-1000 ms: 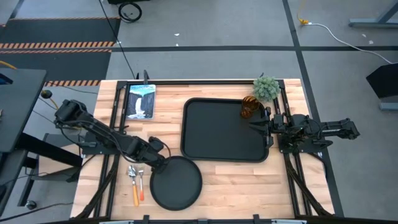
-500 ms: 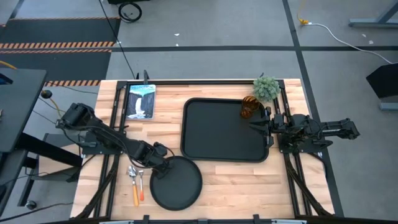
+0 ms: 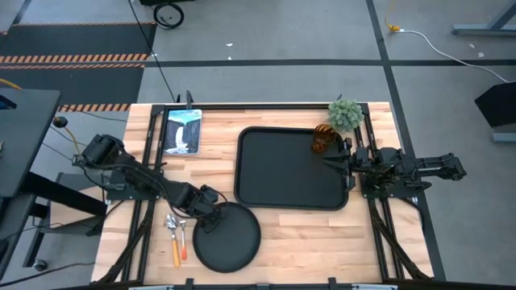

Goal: Pick and place plate/cup/fork/spoon on tray
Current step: Put the black plate on the black tray to the bottom of the brown glass

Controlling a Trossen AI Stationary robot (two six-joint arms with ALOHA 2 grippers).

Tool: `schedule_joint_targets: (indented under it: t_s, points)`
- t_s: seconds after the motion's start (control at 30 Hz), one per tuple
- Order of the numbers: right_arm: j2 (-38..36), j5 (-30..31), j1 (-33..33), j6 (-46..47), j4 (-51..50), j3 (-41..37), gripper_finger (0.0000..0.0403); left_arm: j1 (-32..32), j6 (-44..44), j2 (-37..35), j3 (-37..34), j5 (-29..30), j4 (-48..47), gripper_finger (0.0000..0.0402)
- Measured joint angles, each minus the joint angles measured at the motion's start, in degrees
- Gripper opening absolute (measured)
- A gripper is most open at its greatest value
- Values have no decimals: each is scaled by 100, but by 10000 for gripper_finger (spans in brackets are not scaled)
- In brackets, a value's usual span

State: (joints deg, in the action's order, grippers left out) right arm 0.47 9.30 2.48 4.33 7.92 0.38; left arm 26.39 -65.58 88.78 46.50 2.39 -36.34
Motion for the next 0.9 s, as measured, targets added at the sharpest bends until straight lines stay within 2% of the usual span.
schedule_joint_targets:
  t_s: [0.1,0.27,0.53,0.67,0.9]
  points:
    - [0,0,1,0,0,-1,88,-23,2,-14,13,-85,17,11]
    - [0,0,1,1,-1,-1,88,-258,44,-34,136,-465,-156,17]
    - [0,0,1,-1,-2,-1,88,-864,328,-43,854,-950,-593,14]
    - [0,0,0,-1,-4,0,88,-1251,370,-43,1181,-929,-549,16]
    - [0,0,2,0,-5,0,88,-2006,392,-16,1274,-397,-309,14]
